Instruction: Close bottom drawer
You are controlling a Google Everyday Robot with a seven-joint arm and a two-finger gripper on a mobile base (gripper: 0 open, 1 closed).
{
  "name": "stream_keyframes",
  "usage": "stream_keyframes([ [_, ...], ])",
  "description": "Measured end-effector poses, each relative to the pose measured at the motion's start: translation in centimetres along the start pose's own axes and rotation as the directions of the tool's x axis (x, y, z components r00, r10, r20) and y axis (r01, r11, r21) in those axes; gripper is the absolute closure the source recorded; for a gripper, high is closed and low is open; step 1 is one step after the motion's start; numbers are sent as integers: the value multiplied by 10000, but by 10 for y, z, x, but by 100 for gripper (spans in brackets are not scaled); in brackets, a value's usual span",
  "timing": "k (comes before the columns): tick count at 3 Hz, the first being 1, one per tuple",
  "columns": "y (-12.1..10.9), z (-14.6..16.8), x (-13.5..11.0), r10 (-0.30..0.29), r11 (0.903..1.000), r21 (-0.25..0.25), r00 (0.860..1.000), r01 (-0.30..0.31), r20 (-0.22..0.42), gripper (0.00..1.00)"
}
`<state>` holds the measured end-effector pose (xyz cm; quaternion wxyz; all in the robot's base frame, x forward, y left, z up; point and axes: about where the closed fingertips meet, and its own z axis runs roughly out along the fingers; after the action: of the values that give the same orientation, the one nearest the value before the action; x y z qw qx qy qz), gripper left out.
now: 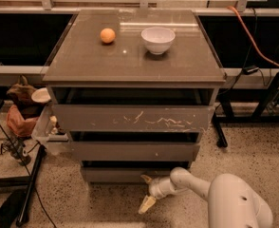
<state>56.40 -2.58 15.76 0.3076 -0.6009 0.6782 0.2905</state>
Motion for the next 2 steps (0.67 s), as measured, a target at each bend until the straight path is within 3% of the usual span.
stream_keyframes([
  [1, 3, -6, 4, 228, 9996, 156, 9995, -231, 200, 0],
  [2, -3, -54, 12, 785, 9889, 1244, 9966, -810, 248, 0],
])
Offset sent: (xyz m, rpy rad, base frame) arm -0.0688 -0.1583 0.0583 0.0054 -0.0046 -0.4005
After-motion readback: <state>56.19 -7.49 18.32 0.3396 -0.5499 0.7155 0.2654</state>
